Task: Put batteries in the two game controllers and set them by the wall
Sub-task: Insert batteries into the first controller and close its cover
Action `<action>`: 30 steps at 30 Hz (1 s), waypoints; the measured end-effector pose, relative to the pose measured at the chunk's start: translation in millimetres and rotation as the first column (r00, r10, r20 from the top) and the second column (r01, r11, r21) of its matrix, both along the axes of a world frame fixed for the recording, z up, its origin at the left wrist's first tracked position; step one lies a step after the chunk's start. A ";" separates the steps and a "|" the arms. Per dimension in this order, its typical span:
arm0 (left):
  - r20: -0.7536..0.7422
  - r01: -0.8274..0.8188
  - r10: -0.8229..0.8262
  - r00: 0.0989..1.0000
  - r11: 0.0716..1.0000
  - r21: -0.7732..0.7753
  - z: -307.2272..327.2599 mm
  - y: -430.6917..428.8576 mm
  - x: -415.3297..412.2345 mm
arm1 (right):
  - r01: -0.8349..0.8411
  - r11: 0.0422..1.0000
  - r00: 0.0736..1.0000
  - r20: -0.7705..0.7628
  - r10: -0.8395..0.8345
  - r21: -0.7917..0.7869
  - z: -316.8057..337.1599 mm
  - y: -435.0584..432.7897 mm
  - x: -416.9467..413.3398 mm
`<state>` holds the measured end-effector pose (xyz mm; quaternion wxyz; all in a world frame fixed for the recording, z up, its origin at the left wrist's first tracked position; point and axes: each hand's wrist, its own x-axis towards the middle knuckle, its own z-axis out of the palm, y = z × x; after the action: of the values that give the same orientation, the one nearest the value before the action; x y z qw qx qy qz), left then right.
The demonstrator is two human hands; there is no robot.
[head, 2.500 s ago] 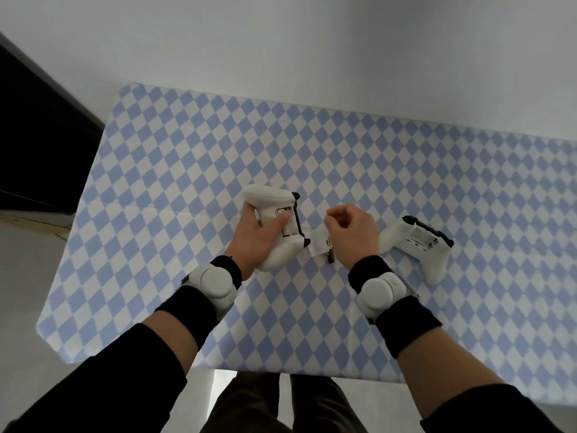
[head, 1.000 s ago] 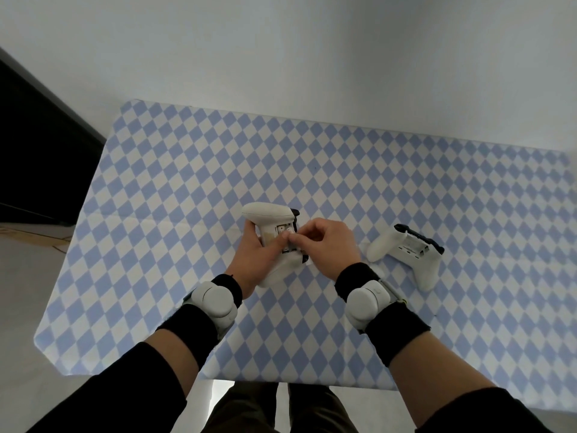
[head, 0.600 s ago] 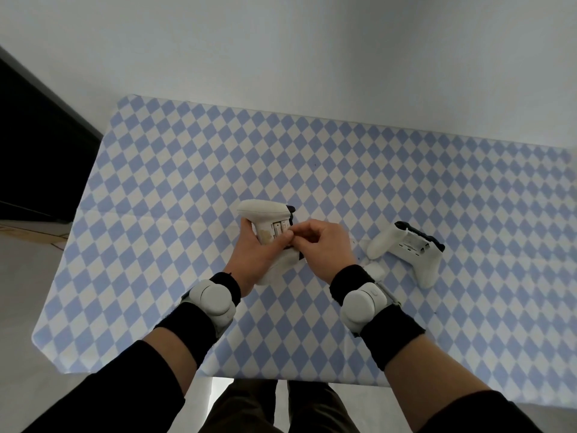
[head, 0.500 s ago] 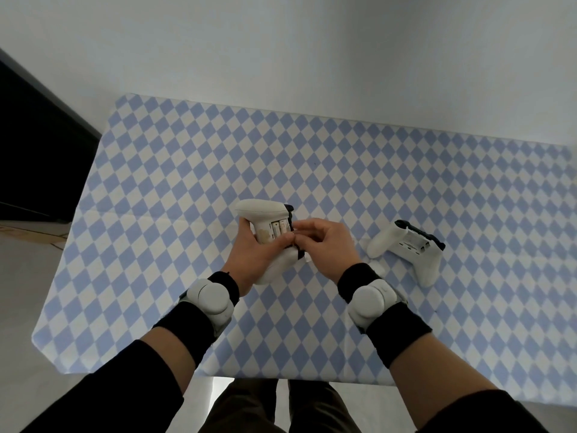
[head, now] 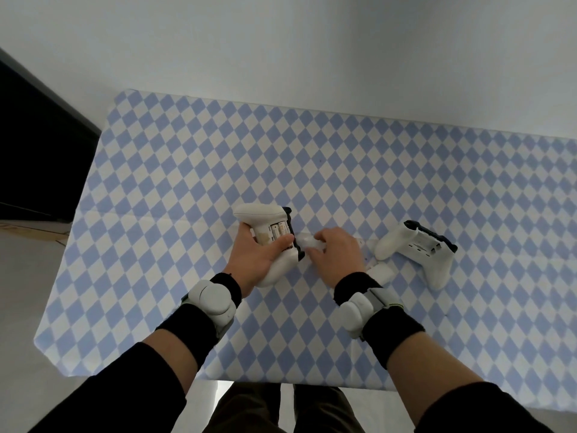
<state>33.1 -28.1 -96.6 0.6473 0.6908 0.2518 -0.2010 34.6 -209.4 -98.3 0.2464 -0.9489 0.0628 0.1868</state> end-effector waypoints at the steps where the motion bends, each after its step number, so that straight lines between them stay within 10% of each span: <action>1: 0.001 0.002 -0.002 1.000 1.000 0.004 -0.9 1.4 0.3 | -0.022 0.999 1.000 0.005 0.022 -0.025 -1.5 4.3 0.1; 14: 0.000 0.020 -0.020 1.000 0.999 -0.031 8.4 11.8 -1.3 | 0.135 0.986 0.990 -0.038 -0.132 0.095 16.1 0.8 15.0; 23: 0.025 0.031 -0.030 0.999 0.999 -0.026 24.6 7.3 -3.5 | 0.441 0.608 0.896 -0.286 -0.339 0.660 44.1 4.5 22.1; 30: 0.017 0.060 -0.059 0.998 0.995 -0.080 27.7 8.8 -7.3 | 0.377 0.550 0.926 -0.310 -0.215 0.745 52.5 8.5 17.4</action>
<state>25.8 -19.3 -68.9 0.6701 0.6728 0.2181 -0.2254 52.0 -200.9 -45.7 0.6623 -0.6938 0.1551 0.2365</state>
